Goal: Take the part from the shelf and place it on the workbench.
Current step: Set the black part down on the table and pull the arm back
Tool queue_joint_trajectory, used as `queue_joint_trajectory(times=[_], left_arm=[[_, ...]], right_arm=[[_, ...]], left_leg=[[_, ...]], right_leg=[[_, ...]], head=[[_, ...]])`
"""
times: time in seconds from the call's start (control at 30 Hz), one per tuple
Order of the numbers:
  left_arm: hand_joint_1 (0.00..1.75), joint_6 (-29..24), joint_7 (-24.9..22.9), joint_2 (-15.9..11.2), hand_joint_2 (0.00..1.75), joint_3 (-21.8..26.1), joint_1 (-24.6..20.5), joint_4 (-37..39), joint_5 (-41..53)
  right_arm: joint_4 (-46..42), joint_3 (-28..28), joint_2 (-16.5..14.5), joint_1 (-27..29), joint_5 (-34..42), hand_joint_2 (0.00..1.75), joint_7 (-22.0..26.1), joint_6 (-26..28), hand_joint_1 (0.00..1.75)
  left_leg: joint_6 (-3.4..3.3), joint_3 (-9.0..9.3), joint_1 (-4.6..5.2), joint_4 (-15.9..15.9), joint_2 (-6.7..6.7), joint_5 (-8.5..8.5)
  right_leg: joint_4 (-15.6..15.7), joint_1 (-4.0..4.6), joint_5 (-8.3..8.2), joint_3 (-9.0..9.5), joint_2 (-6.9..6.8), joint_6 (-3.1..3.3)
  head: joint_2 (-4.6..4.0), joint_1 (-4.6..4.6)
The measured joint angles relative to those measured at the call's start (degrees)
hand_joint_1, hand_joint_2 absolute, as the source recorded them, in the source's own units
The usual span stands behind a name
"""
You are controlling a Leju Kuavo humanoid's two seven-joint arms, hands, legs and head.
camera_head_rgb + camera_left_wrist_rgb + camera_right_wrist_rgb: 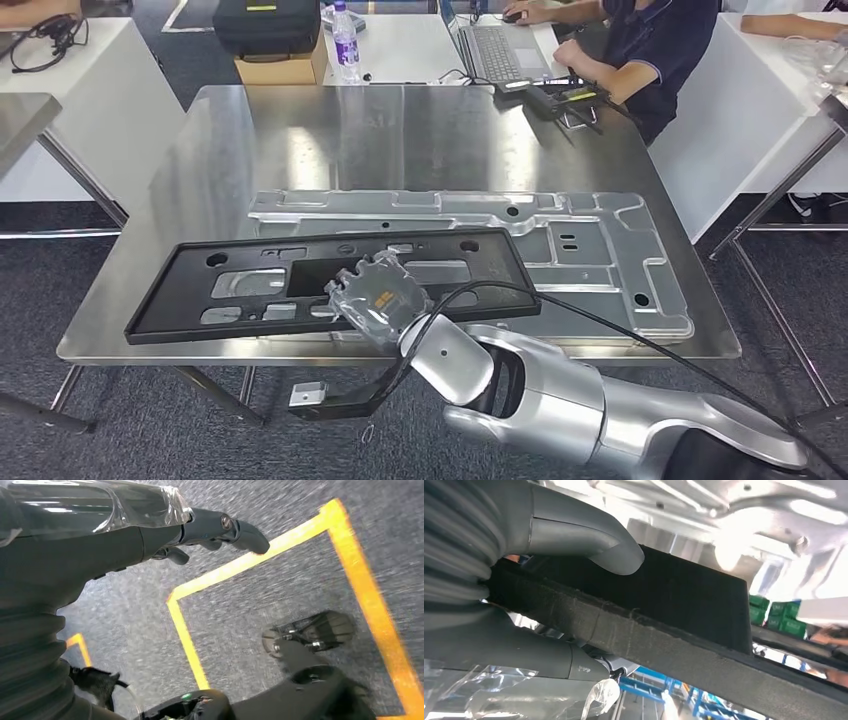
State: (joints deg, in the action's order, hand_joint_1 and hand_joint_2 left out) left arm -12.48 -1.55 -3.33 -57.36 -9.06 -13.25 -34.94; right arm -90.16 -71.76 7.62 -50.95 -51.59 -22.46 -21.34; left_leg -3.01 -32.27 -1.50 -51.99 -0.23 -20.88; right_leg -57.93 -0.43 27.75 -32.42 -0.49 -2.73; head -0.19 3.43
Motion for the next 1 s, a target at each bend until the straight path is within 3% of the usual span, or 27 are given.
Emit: queue_joint_trajectory(times=[0.07,0.1,0.13,0.17,0.27,0.33,0.43,0.5,0.57,0.63,0.67,0.7,0.77,0.83,0.9,1.0], left_arm=[[0.00,0.00,-0.02,0.07,1.75,0.01,-0.17,0.00,0.01],[0.00,0.00,-0.03,0.08,1.75,0.01,-0.17,0.00,0.01],[0.00,-0.01,-0.05,0.08,1.75,0.01,-0.10,0.00,0.02],[0.00,-0.01,-0.07,0.08,1.75,0.01,-0.01,0.00,0.02],[0.00,-0.05,-0.09,-0.03,1.75,0.01,0.09,0.02,0.02],[0.00,-0.10,-0.08,-0.15,1.75,0.01,0.13,0.05,0.01],[0.00,-0.11,-0.06,-0.10,1.75,-0.01,0.39,0.07,0.02],[0.00,-0.12,-0.03,-0.07,1.75,-0.01,0.38,0.07,0.02],[0.00,-0.13,0.02,-0.06,1.75,0.01,0.24,0.07,-0.01],[0.00,-0.12,0.05,-0.04,1.75,0.03,0.03,0.07,-0.02],[0.00,-0.12,0.05,-0.04,1.75,0.03,-0.05,0.07,-0.01],[0.00,-0.12,0.03,-0.03,1.75,0.03,-0.03,0.07,0.01],[0.00,-0.15,0.00,-0.10,1.75,0.02,0.10,0.08,0.02],[0.00,-0.21,0.01,-0.20,1.75,0.01,0.07,0.09,0.03],[0.00,-0.25,0.01,-0.23,1.75,0.01,0.04,0.09,0.04],[0.00,-0.27,0.00,-0.14,1.75,0.02,0.16,0.09,0.06]], right_arm=[[0.00,-0.13,0.18,-0.13,0.04,1.75,0.01,-0.10,1.75],[0.00,-0.22,0.30,0.01,0.06,1.75,0.01,-0.16,1.75],[0.00,-0.32,0.44,0.20,0.10,1.75,0.01,-0.21,1.75],[0.00,-0.40,0.57,0.32,0.14,1.75,0.01,-0.25,1.75],[-0.01,-0.54,0.73,0.38,0.21,1.75,0.02,-0.26,1.75],[-0.02,-0.64,0.78,0.47,0.28,1.75,0.06,-0.25,1.75],[0.00,-0.73,0.82,0.55,0.37,1.75,0.11,-0.23,1.75],[0.00,-0.74,0.80,0.42,0.38,1.75,0.12,-0.23,1.75],[0.00,-0.77,0.80,0.34,0.39,1.75,0.14,-0.23,1.75],[0.00,-0.90,0.81,0.36,0.40,1.75,0.20,-0.23,1.75],[0.00,-0.97,0.81,0.37,0.40,1.75,0.24,-0.23,1.75],[0.00,-1.02,0.81,0.35,0.40,1.75,0.26,-0.23,1.75],[0.00,-1.05,0.81,0.23,0.40,1.75,0.29,-0.22,1.75],[0.00,-1.05,0.82,0.15,0.43,1.75,0.32,-0.20,1.75],[0.00,-1.05,0.81,0.15,0.46,1.75,0.40,-0.17,1.75],[0.00,-1.05,0.84,0.07,0.45,1.75,0.48,-0.04,1.75]], left_leg=[[-0.09,0.57,-0.16,0.45,0.02,0.16],[0.07,0.61,-0.30,0.43,-0.05,0.10],[0.38,0.65,-0.53,0.35,-0.15,-0.01],[0.86,0.67,-0.88,0.16,-0.27,-0.18],[3.25,0.16,-2.03,-1.78,-0.65,-1.49],[4.63,-0.46,-2.21,-2.83,-0.85,-2.14],[5.16,-0.56,-2.59,-2.97,-0.78,-2.30],[4.83,-2.30,-2.46,-6.76,-0.30,-4.34],[4.16,-6.20,-1.68,-14.69,-0.02,-7.72],[3.35,-9.28,-0.81,-20.19,-0.02,-8.97],[2.76,-9.39,-0.35,-19.95,-0.02,-8.06],[2.04,-8.52,0.16,-17.64,-0.04,-6.31],[0.06,-5.42,1.35,-10.38,0.06,-2.59],[-1.23,-3.55,2.30,-5.83,0.22,-1.44],[-1.35,-3.10,2.63,-4.66,0.21,-1.67],[-0.96,-1.83,1.95,-2.89,0.11,-1.14]], right_leg=[[-7.21,-0.38,3.30,-3.64,0.35,-0.10],[-10.27,-0.70,4.25,-5.38,0.41,-0.31],[-11.51,-1.12,4.11,-6.30,0.42,-0.63],[-10.54,-1.62,2.90,-6.13,0.42,-1.08],[-0.98,-3.16,-2.16,-1.99,0.59,-2.96],[0.78,-3.21,-2.56,-1.40,0.88,-2.62],[-0.03,-2.59,-2.38,-2.07,1.00,-0.61],[-0.03,-2.30,-2.41,-2.08,0.98,0.22],[-0.02,-1.87,-2.30,-2.05,0.92,0.69],[-0.03,-1.22,-2.11,-1.94,0.85,1.09],[-0.03,-0.84,-1.99,-1.79,0.85,1.31],[-0.03,-0.46,-1.87,-1.57,0.87,1.51],[0.05,0.08,-1.59,-1.15,0.92,1.80],[0.17,0.16,-1.44,-1.12,0.81,1.70],[0.43,0.02,-1.43,-1.09,0.58,1.28],[-1.75,0.01,-0.02,-1.80,0.51,0.45]], head=[[-0.01,-0.09],[-0.01,-0.10],[-0.01,-0.12],[-0.01,-0.13],[-0.01,-0.22],[0.00,-0.18],[0.00,0.19],[0.01,0.31],[0.01,0.42],[0.00,0.50],[0.01,0.50],[0.00,0.51],[0.00,0.46],[0.00,0.37],[0.01,0.38],[0.01,0.39]])
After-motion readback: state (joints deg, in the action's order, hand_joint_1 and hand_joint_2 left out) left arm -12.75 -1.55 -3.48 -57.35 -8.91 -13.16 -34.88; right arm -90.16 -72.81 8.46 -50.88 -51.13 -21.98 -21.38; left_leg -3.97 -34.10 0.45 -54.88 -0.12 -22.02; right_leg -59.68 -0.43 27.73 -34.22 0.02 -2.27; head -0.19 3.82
